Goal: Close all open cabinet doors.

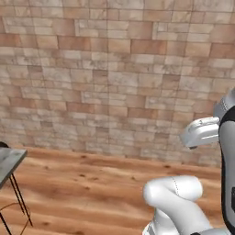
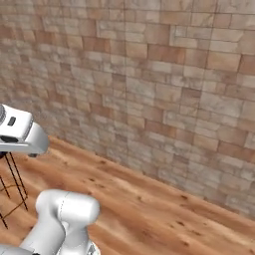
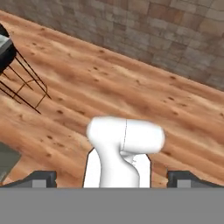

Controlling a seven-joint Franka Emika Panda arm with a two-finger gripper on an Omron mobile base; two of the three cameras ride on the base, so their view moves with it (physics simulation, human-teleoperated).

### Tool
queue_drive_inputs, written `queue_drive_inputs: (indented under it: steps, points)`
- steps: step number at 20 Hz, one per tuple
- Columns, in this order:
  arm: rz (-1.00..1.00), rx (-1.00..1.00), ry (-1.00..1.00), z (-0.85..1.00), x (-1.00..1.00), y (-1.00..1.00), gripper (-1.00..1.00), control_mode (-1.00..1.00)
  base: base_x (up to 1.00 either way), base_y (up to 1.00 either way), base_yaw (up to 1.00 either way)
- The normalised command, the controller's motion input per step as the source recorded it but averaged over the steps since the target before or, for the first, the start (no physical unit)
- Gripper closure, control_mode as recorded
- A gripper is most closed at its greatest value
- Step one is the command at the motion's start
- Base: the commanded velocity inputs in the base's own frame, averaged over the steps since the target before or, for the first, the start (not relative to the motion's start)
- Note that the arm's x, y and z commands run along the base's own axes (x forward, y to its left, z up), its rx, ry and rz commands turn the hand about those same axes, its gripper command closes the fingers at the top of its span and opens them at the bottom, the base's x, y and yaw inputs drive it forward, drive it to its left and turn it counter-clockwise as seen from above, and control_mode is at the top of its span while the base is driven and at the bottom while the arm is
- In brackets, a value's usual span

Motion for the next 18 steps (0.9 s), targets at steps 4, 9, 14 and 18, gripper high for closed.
queue_drive_inputs:
  steps: [4, 9, 14, 18]
  points:
    - [0.00, 0.00, 0.00, 0.00, 0.00, 0.00, -1.00, 1.00, 0.81, -0.79, 0.56]
    - [0.00, 0.00, 0.00, 0.00, 0.00, 0.00, -1.00, 1.00, 0.63, -0.66, 0.65]
    - [0.00, 0.00, 0.00, 0.00, 0.00, 0.00, -1.00, 1.00, 0.60, -0.66, 0.68]
    - [0.00, 0.00, 0.00, 0.00, 0.00, 0.00, -1.00, 1.00, 0.63, -0.72, 0.65]
